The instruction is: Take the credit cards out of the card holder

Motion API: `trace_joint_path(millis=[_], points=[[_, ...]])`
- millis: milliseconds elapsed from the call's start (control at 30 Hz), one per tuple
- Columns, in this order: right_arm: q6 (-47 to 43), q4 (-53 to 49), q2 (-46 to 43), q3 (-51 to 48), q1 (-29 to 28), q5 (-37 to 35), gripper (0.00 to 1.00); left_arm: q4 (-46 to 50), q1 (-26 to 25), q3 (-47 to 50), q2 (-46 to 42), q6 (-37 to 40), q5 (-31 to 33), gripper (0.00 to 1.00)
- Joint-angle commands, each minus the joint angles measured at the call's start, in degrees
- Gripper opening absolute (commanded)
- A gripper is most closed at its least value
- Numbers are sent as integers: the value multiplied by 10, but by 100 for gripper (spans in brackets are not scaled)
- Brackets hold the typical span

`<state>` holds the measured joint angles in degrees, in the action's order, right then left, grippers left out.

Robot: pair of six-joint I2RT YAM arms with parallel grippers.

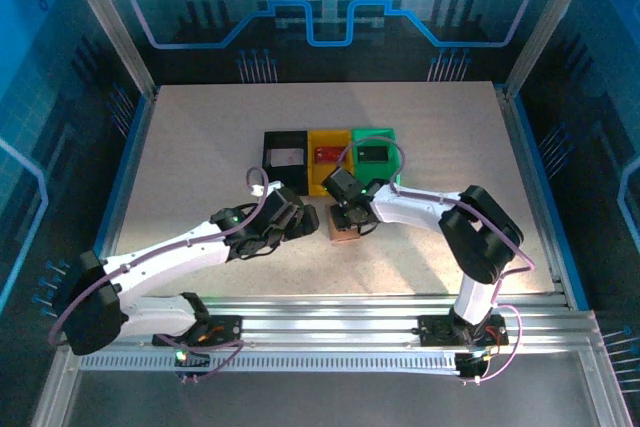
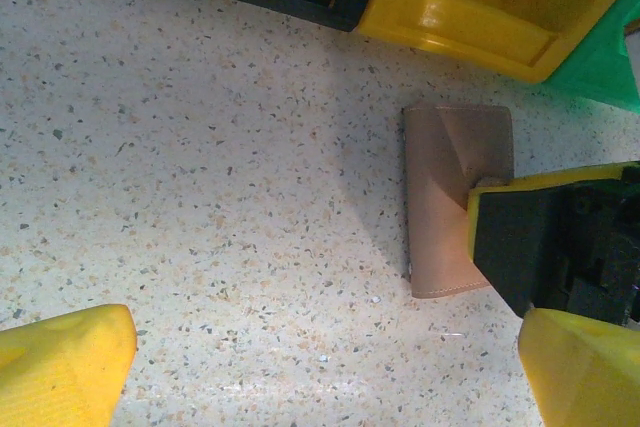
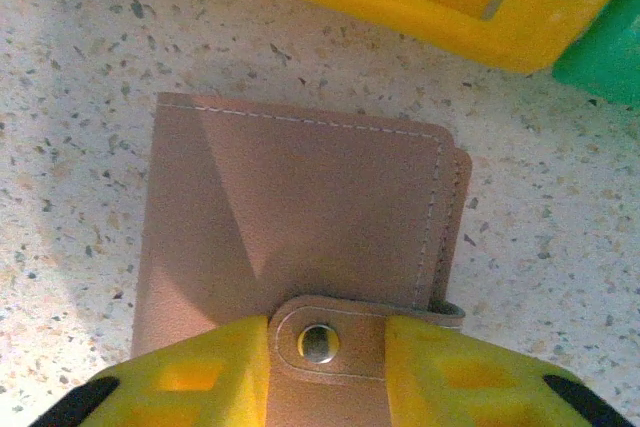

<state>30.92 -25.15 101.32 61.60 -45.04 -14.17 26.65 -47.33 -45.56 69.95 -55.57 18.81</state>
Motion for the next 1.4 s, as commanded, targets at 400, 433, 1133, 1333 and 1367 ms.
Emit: trace_joint_path(millis=[400, 433, 1133, 1333, 1367], points=[[-16, 22, -46, -58, -8, 69, 14, -24, -9, 30, 11, -18, -4, 99], [-16, 23, -50, -59, -9, 72, 12, -27, -10, 32, 12, -19, -4, 99], [9, -2, -123, -70, -10, 69, 31, -66, -53, 4, 124, -56, -12, 99], [14, -17, -96, -39, 2, 74, 40, -83, -61, 17, 142, -74, -16, 99], [13, -16, -90, -35, 2, 74, 40, -85, -63, 19, 144, -76, -16, 99]])
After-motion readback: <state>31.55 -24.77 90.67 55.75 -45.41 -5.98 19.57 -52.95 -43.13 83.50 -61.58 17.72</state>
